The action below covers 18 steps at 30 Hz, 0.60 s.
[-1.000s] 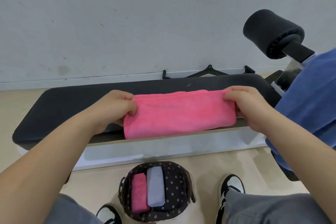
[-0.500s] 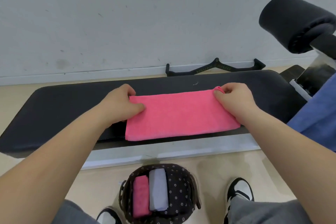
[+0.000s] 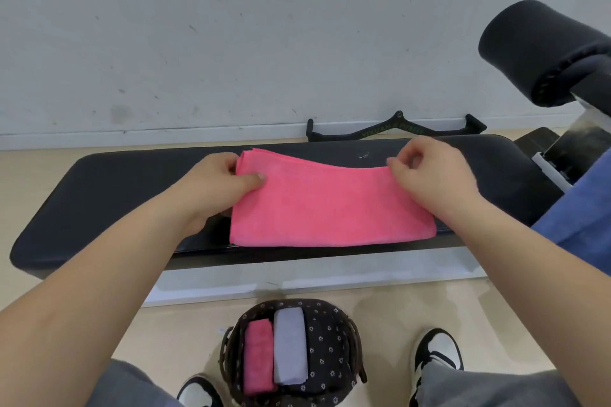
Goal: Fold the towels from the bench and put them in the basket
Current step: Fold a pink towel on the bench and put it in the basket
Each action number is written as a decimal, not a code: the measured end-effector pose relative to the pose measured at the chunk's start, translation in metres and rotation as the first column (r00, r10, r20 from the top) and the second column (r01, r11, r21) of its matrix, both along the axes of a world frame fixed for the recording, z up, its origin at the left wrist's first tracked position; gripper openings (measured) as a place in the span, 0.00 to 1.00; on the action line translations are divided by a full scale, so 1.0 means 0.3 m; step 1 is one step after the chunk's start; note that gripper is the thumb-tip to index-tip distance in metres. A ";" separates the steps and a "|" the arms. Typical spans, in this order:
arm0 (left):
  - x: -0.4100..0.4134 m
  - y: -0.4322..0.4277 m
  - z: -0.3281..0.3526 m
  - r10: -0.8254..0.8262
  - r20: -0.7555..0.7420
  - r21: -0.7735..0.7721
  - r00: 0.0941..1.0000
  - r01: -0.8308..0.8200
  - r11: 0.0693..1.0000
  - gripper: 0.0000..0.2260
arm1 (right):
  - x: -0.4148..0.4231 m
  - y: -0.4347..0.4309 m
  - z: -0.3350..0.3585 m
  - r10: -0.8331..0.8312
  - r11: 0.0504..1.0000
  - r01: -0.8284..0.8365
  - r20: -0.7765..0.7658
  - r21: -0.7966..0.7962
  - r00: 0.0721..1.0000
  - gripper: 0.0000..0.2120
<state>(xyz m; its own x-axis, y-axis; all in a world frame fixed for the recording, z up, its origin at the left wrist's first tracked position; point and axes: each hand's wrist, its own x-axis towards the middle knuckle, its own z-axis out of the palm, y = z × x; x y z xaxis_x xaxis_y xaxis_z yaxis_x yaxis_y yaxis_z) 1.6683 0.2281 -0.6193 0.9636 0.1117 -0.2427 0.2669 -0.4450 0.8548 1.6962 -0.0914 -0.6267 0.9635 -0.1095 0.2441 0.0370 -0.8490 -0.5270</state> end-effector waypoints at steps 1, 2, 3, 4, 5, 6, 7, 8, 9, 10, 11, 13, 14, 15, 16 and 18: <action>-0.003 0.011 0.003 0.041 0.009 -0.054 0.999 -0.040 0.998 0.08 | -0.014 0.020 0.012 0.091 0.996 -0.091 -0.062 0.009 0.994 0.08; -0.007 0.019 0.008 0.081 0.023 -0.077 0.996 -0.079 0.994 0.08 | -0.029 0.039 0.016 0.185 0.982 -0.186 -0.155 0.004 0.970 0.09; -0.011 0.025 0.015 0.118 0.042 -0.078 0.992 -0.115 0.990 0.08 | -0.046 0.057 0.012 0.257 0.963 -0.270 -0.266 -0.012 0.929 0.10; -0.013 0.029 0.020 0.148 0.061 -0.074 0.987 -0.143 0.987 0.08 | -0.060 0.070 0.003 0.302 0.940 -0.338 -0.371 -0.036 0.878 0.12; -0.015 0.029 0.026 0.170 0.075 -0.073 0.983 -0.165 0.984 0.08 | -0.069 0.074 -0.008 0.323 0.923 -0.382 -0.435 -0.053 0.841 0.15; -0.017 0.026 0.034 0.188 0.083 -0.079 0.979 -0.182 0.980 0.08 | -0.070 0.073 -0.018 0.333 0.918 -0.394 -0.446 -0.049 0.831 0.16; -0.021 0.019 0.047 0.199 0.082 -0.089 0.977 -0.192 0.977 0.08 | -0.070 0.068 -0.020 0.337 0.924 -0.382 -0.422 -0.025 0.842 0.15; -0.022 0.008 0.059 0.210 0.075 -0.110 0.975 -0.201 0.973 0.07 | -0.069 0.062 -0.017 0.343 0.931 -0.363 -0.382 0.020 0.858 0.13; -0.021 -0.009 0.072 0.218 0.065 -0.144 0.974 -0.207 0.968 0.06 | -0.069 0.055 -0.012 0.341 0.939 -0.337 -0.341 0.074 0.876 0.11; -0.020 -0.034 0.085 0.221 0.053 -0.189 0.974 -0.208 0.960 0.05 | -0.067 0.047 -0.007 0.329 0.944 -0.301 -0.295 0.139 0.897 0.09; -0.018 -0.065 0.100 0.214 0.041 -0.240 0.976 -0.198 0.950 0.04 | -0.066 0.037 -0.003 0.306 0.943 -0.256 -0.252 0.214 0.918 0.08; -0.010 -0.146 0.125 0.175 0.024 -0.320 0.984 -0.158 0.934 0.02 | -0.063 0.013 -0.001 0.248 0.913 -0.159 -0.201 0.376 0.948 0.08; -0.006 -0.189 0.131 0.143 0.017 -0.341 0.990 -0.129 0.931 0.01 | -0.064 -0.001 -0.003 0.224 0.892 -0.113 -0.212 0.438 0.951 0.09; 0.000 -0.234 0.133 0.103 0.012 -0.346 0.995 -0.093 0.933 0.02 | -0.067 -0.014 -0.004 0.211 0.877 -0.073 -0.245 0.474 0.946 0.10; 0.004 -0.280 0.131 0.065 0.011 -0.346 0.998 -0.058 0.937 0.03 | -0.071 -0.026 -0.009 0.215 0.868 -0.048 -0.285 0.495 0.934 0.10; 0.012 -0.373 0.115 0.004 -0.003 -0.341 1.000 -0.004 0.940 0.03 | -0.080 -0.043 -0.023 0.256 0.840 -0.033 -0.342 0.541 0.904 0.11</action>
